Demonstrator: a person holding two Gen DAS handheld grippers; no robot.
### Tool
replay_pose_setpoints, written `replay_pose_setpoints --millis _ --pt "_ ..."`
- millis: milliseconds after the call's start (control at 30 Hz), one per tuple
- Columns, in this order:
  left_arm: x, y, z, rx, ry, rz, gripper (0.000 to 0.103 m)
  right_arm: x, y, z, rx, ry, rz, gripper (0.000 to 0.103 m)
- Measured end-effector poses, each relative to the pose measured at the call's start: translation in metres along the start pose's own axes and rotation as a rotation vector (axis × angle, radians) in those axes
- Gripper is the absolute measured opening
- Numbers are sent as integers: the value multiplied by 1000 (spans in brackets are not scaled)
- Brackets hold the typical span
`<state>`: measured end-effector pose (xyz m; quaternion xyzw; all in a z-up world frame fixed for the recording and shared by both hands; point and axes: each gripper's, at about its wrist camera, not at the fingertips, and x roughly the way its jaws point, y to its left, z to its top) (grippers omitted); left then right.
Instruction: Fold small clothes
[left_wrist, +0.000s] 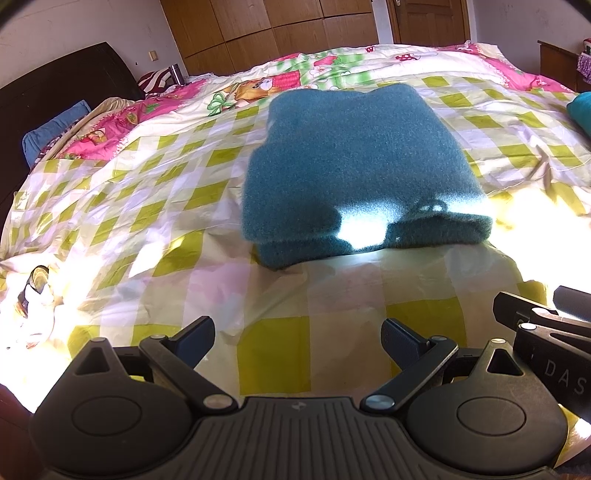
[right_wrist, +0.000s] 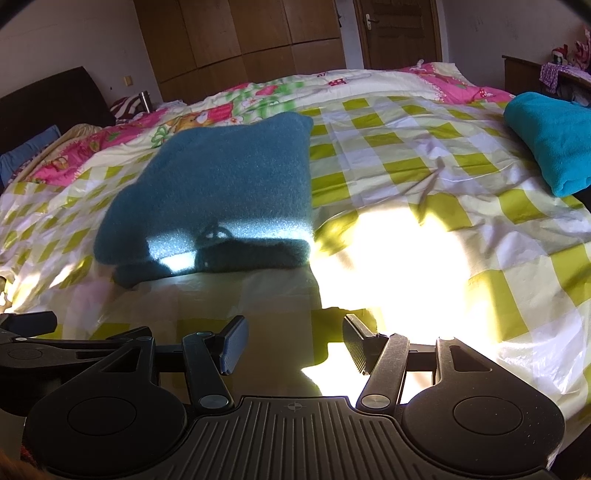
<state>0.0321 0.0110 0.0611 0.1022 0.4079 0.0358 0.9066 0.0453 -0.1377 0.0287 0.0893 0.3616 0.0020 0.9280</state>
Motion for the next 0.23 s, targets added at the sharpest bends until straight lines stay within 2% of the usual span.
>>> replay_pose_setpoints --millis 233 --pt "-1 2 1 -3 -4 -1 103 1 0 0 -8 -2 -7 58"
